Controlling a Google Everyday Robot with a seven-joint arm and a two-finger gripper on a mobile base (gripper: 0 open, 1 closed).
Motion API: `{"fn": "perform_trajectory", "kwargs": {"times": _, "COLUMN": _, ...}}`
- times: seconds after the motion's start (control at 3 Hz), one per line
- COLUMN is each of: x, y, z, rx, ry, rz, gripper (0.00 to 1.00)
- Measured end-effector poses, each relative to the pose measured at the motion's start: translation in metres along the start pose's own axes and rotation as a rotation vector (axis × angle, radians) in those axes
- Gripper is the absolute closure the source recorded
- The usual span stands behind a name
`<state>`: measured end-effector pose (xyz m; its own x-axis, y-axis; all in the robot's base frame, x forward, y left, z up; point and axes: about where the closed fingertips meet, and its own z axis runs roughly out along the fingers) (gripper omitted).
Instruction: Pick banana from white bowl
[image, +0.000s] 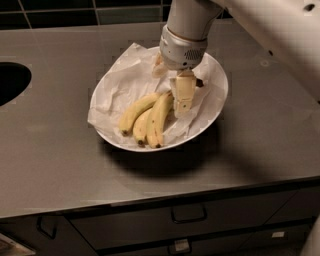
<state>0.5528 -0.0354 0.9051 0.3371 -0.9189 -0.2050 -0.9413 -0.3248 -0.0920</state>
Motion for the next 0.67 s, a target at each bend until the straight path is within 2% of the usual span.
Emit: {"fn": "perform_trajectory", "kwargs": {"times": 0.67, "x": -0.0149, "y": -0.0013, "z": -0.0022, "rx": -0.010, "ry": 0.013, "rz": -0.016, "gripper": 0.18}}
